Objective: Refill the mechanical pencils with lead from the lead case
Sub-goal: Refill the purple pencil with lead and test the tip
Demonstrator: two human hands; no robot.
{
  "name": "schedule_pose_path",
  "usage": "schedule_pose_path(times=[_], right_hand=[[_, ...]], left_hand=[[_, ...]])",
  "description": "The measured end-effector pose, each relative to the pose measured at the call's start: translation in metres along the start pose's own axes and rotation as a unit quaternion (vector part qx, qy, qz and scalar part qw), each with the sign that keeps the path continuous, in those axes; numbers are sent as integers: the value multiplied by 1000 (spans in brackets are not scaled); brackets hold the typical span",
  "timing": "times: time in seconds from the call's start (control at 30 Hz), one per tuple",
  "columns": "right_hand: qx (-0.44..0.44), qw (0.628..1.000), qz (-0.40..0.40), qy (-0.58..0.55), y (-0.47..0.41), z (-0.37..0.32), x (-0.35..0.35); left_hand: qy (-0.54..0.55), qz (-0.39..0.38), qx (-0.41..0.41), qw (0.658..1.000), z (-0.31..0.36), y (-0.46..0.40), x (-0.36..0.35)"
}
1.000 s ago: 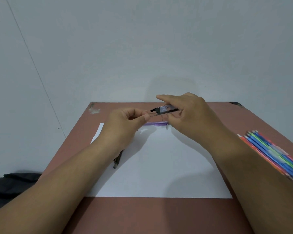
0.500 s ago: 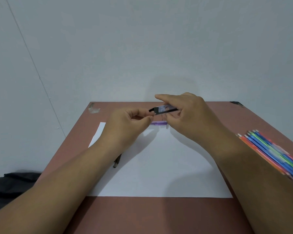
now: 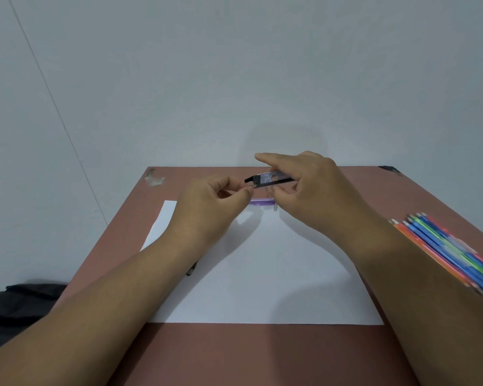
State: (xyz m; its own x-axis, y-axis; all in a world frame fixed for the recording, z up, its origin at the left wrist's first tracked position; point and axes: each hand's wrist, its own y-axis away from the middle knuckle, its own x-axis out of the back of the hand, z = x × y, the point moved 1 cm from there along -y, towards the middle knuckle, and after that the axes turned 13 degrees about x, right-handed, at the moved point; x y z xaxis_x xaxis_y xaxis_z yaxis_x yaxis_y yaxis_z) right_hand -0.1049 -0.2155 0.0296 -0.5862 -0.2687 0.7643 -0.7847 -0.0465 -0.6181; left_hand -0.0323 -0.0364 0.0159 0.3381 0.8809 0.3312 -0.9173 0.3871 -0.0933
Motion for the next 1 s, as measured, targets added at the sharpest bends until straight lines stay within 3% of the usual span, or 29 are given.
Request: schedule_pose_path(times=[1.0], right_hand=[[-28,1000,-5,2,-1,10,2]], left_hand=[[38,20,29,999,-5,-8,3]])
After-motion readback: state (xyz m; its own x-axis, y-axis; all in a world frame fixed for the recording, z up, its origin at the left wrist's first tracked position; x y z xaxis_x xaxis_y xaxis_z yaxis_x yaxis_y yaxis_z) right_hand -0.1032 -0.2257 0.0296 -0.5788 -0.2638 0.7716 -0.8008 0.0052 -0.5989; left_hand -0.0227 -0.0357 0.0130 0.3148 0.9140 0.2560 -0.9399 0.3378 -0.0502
